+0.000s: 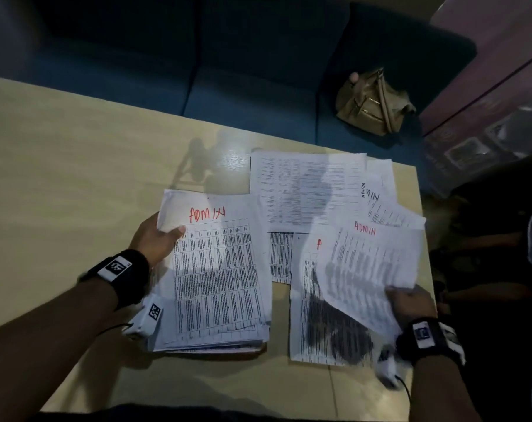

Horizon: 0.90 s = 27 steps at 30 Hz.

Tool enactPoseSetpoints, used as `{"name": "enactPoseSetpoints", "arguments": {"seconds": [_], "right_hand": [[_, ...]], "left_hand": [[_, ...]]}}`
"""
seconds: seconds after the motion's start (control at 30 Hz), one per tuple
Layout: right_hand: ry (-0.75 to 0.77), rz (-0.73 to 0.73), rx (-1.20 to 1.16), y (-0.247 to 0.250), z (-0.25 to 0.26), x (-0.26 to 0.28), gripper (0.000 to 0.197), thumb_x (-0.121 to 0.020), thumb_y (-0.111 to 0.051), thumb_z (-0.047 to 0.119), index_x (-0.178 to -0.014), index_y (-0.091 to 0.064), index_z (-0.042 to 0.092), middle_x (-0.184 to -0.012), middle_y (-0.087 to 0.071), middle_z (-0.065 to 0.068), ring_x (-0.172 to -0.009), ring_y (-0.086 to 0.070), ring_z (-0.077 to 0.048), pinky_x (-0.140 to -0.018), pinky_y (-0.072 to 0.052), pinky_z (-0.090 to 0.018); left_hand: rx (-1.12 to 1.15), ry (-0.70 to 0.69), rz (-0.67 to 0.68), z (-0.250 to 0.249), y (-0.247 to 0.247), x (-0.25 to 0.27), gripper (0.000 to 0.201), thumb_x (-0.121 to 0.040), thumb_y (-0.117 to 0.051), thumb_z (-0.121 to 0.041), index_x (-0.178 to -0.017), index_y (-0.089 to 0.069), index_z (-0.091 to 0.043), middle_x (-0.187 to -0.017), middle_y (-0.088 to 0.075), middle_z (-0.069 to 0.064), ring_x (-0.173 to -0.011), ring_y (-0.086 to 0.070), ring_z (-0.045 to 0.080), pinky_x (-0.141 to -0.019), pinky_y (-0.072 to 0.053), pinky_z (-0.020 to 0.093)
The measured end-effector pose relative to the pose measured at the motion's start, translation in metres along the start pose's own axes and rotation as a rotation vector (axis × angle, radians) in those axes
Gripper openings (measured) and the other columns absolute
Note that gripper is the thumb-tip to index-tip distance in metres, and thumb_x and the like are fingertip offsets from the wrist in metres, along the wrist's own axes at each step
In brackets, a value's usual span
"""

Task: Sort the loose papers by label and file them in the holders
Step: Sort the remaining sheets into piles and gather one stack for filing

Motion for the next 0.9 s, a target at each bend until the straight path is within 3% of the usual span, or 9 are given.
{"name": "enactPoseSetpoints", "arguments": {"seconds": [0.07,0.17,0.33,0.47,0.6,0.7,0.77,0.83,0.9], "right_hand": [[-0.029,-0.004,0.043,-0.017,-0.010,0.003,0.032,-0.083,-0.066,0.040,-0.093,-0.063,0.009,-0.090,-0.065,-0.020,-0.083,-0.064,-0.028,-0.068,-0.047,-0.028],[0.043,0.050,0.112,-0.052,-0.016,-0.015,0.059,-0.070,-0.067,0.065,-0.076,-0.042,0.011,-0.068,-0.044,-0.009,-0.063,-0.043,-0.015,-0.047,-0.029,-0.019],[0.021,0.083,0.085,-0.035,0.015,0.025,0.039,-0.077,-0.074,0.032,-0.065,-0.056,0.000,-0.068,-0.059,-0.017,-0.062,-0.053,-0.022,-0.056,-0.042,-0.025],[0.164,0.017,-0.309,0.018,0.036,0.052,0.022,-0.081,-0.074,0.031,-0.083,-0.070,0.009,-0.083,-0.068,-0.012,-0.069,-0.061,-0.018,-0.063,-0.048,-0.026],[0.231,0.055,-0.516,0.064,0.037,0.075,0.025,-0.061,-0.080,0.052,-0.076,-0.077,0.033,-0.080,-0.074,0.000,-0.079,-0.070,-0.024,-0.074,-0.057,-0.040],[0.307,0.085,-0.636,0.095,0.063,0.091,0.054,-0.044,-0.078,0.073,-0.071,-0.075,0.027,-0.063,-0.069,0.015,-0.057,-0.063,-0.004,-0.052,-0.051,-0.020],[0.377,0.110,-0.722,0.102,0.097,0.104,0.053,-0.062,-0.076,0.064,-0.063,-0.067,0.012,-0.048,-0.060,0.018,-0.044,-0.050,0.006,-0.045,-0.041,-0.011],[0.428,0.127,-0.814,0.090,0.131,0.106,0.043,-0.075,-0.074,0.045,-0.077,-0.069,0.002,-0.061,-0.067,0.019,-0.059,-0.058,0.008,-0.058,-0.048,-0.009],[0.478,0.266,-0.916,0.051,0.161,0.104,0.029,-0.081,-0.071,0.023,-0.102,-0.069,0.004,-0.094,-0.074,0.001,-0.089,-0.069,-0.018,-0.079,-0.056,-0.030]], "left_hand": [[0.002,0.011,0.001,0.002,-0.001,-0.003,0.036,-0.090,-0.064,-0.027,-0.125,-0.057,-0.019,-0.104,-0.065,0.004,-0.079,-0.060,0.014,-0.072,-0.044,0.030],[0.007,0.042,0.006,0.006,-0.001,-0.003,0.041,-0.087,-0.068,-0.033,-0.125,-0.058,-0.019,-0.105,-0.067,0.004,-0.083,-0.063,0.018,-0.079,-0.048,0.034],[0.080,0.061,0.039,0.006,-0.004,0.000,0.046,-0.084,-0.072,-0.031,-0.125,-0.058,-0.016,-0.106,-0.065,0.002,-0.093,-0.061,0.024,-0.082,-0.045,0.032],[0.081,0.039,0.058,0.003,-0.004,0.000,0.047,-0.085,-0.072,-0.029,-0.127,-0.056,-0.015,-0.118,-0.065,0.005,-0.098,-0.059,0.022,-0.087,-0.044,0.032],[0.172,0.065,0.061,0.002,-0.004,0.005,0.050,-0.085,-0.073,-0.025,-0.131,-0.053,-0.016,-0.122,-0.062,0.002,-0.103,-0.056,0.020,-0.089,-0.040,0.031],[0.224,0.076,0.063,0.000,-0.006,0.010,0.055,-0.085,-0.071,-0.034,-0.134,-0.050,-0.018,-0.119,-0.058,-0.004,-0.109,-0.054,0.019,-0.090,-0.038,0.032],[0.247,0.086,0.074,-0.003,-0.007,0.013,0.065,-0.084,-0.070,-0.043,-0.139,-0.046,-0.018,-0.124,-0.055,-0.006,-0.116,-0.051,0.018,-0.092,-0.036,0.033],[0.284,0.090,0.069,-0.003,-0.008,0.015,0.072,-0.084,-0.068,-0.047,-0.144,-0.040,-0.018,-0.140,-0.051,0.002,-0.128,-0.047,0.024,-0.099,-0.035,0.037],[0.318,0.104,0.083,-0.002,-0.010,0.016,0.078,-0.085,-0.065,-0.051,-0.148,-0.031,-0.019,-0.151,-0.040,0.006,-0.135,-0.040,0.027,-0.106,-0.031,0.042]]}}
Point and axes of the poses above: each hand's wrist, its own x-axis away from the middle knuckle, its own y-axis out of the back of the hand, z = x × y, the point moved 10 cm from there along -x, towards the middle knuckle
